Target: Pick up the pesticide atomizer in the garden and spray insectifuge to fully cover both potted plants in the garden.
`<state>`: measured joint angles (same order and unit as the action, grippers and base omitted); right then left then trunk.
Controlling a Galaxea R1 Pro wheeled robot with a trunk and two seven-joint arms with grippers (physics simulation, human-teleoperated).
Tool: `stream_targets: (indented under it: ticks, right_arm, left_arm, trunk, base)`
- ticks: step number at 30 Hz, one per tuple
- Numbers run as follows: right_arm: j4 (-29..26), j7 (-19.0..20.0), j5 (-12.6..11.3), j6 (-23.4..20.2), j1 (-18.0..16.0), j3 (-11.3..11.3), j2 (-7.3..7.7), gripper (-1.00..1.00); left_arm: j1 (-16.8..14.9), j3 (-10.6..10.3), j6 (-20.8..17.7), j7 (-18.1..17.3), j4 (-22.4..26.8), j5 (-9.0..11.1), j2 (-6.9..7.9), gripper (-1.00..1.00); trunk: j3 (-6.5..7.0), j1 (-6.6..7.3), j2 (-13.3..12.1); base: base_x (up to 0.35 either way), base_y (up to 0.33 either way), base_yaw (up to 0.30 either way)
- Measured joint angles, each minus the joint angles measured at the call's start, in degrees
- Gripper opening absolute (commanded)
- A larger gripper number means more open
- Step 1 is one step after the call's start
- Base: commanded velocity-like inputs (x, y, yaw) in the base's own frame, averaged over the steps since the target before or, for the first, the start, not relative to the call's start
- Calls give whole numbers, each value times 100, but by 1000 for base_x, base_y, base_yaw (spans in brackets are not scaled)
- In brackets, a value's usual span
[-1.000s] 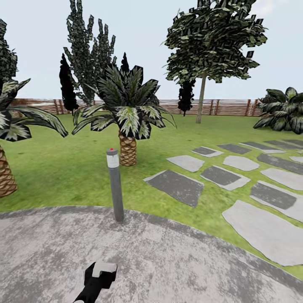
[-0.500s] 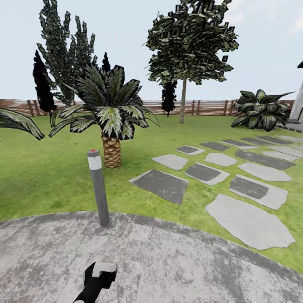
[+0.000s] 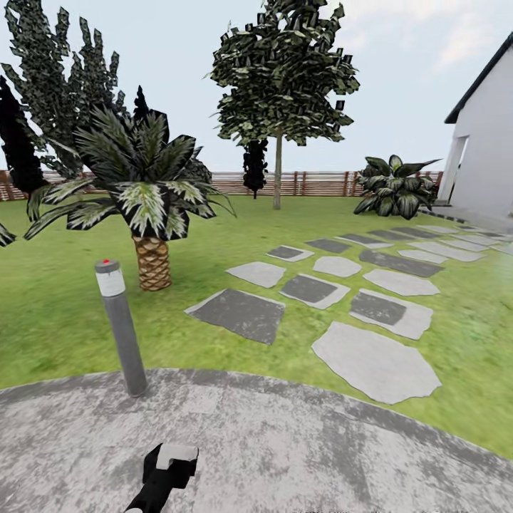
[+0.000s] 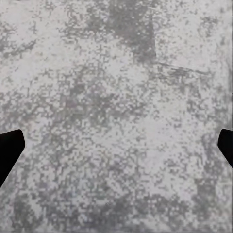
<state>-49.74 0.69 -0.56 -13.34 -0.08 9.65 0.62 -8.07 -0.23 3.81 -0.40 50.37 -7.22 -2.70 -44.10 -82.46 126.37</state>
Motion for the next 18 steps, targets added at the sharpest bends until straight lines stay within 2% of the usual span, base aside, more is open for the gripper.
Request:
stream_targets:
  ticks: [7, 18]
  right_arm:
    - [1, -1, 0, 1, 0, 0, 0, 100]
    - [8, 0, 0, 2, 0, -2, 0, 100]
  left_arm:
    - [0, 2, -1, 0, -3, 0, 0, 100]
    - [0, -3, -2, 0, -2, 4, 0, 100]
  trunk:
    - [16, -1, 0]
    - [41, -3, 0]
  base:
    - [-60, -295, -259]
    - [-256, -134, -259]
